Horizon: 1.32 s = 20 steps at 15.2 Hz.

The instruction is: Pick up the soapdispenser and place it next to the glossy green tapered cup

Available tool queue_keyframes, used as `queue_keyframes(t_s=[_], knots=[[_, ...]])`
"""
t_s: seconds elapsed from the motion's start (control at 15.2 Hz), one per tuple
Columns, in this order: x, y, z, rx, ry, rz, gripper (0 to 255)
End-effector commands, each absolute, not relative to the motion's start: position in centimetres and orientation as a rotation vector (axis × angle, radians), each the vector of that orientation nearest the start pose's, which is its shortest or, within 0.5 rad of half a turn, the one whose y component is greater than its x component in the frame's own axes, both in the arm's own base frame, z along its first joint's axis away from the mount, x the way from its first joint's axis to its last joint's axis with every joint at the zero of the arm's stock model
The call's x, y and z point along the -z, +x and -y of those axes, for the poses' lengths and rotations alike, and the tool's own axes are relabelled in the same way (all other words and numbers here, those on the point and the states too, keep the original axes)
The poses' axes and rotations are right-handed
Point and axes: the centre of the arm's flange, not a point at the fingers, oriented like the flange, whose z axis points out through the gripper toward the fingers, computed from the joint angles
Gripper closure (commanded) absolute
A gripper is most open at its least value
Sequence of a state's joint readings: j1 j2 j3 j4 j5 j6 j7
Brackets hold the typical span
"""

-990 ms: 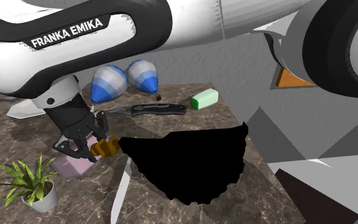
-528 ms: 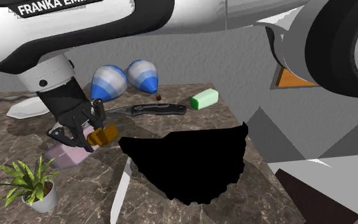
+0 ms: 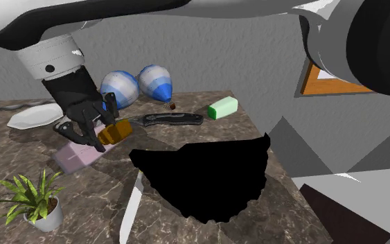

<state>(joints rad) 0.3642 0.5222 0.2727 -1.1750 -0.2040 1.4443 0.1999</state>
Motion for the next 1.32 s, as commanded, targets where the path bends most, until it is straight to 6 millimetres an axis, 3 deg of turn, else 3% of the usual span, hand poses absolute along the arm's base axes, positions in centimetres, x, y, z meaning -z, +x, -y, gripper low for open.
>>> queue_keyframes(t_s=[0.0,1.25], knots=[[-48.4,57.8,-32.4,-0.312,-3.212,0.678,255],[-48.5,53.3,-7.7,-0.312,-3.212,0.678,255]])
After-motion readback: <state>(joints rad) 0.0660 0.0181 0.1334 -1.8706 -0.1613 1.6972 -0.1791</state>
